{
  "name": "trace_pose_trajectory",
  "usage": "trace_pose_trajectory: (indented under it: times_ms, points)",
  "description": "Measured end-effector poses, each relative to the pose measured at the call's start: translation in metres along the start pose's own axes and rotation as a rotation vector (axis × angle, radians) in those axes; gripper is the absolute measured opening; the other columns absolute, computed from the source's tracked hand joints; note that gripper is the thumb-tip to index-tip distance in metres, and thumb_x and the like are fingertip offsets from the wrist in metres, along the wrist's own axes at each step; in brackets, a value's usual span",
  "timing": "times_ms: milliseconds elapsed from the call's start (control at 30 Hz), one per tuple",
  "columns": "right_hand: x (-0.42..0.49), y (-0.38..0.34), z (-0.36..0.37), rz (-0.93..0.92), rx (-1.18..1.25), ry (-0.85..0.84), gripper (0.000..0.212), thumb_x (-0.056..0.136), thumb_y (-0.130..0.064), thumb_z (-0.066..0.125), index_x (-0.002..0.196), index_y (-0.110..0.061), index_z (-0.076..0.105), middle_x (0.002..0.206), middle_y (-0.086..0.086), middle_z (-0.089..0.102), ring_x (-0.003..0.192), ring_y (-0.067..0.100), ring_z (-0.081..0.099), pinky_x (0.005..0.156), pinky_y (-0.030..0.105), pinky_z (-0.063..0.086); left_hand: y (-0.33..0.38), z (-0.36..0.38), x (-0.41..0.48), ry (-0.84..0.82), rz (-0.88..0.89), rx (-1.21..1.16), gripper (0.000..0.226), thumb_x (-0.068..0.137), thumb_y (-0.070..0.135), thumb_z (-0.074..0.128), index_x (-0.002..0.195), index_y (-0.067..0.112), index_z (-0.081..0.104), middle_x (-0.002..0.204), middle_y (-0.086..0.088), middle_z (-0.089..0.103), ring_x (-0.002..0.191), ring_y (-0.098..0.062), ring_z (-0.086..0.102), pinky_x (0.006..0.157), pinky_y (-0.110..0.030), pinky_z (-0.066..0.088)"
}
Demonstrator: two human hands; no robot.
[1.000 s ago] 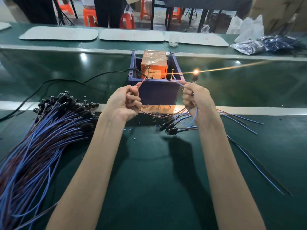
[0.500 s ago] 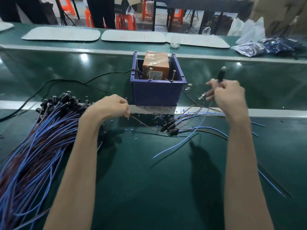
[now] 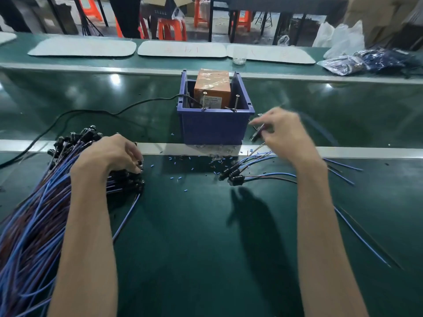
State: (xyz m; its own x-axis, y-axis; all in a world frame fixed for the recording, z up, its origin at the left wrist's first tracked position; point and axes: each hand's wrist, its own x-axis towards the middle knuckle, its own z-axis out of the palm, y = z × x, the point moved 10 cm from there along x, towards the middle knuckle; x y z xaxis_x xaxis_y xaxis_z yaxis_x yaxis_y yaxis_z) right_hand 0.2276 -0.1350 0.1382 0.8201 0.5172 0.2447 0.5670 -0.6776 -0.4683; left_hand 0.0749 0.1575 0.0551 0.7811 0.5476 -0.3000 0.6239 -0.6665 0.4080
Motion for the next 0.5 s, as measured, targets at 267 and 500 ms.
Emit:
trace_pose_trajectory:
  times_ms: [267, 500]
  points:
    - [-0.010, 0.031, 0.094, 0.132, -0.087, -0.497, 0.046, 0.079, -0.014, 0.075, 0.123, -0.023, 0.064, 0.103, -0.006, 0.069, 0.086, 0.012, 0.054, 0.073, 0.021, 0.037, -0.010, -0.009, 0.001, 0.064, -0.015, -0.018, 0.019, 0.068, 0.010, 0.085, 0.076, 0.024, 0.074, 0.078, 0.004, 0.069, 0.082, -0.019, 0.062, 0.078, -0.029, 0.046]
    - [-0.005, 0.021, 0.086, 0.086, 0.012, -0.447, 0.044, 0.082, -0.023, 0.073, 0.124, -0.024, 0.061, 0.104, -0.007, 0.067, 0.093, 0.015, 0.062, 0.082, 0.028, 0.046, -0.014, -0.019, 0.001, 0.137, 0.001, -0.118, 0.013, 0.073, 0.016, 0.082, 0.076, 0.026, 0.074, 0.085, -0.001, 0.071, 0.089, -0.021, 0.063, 0.081, -0.029, 0.042]
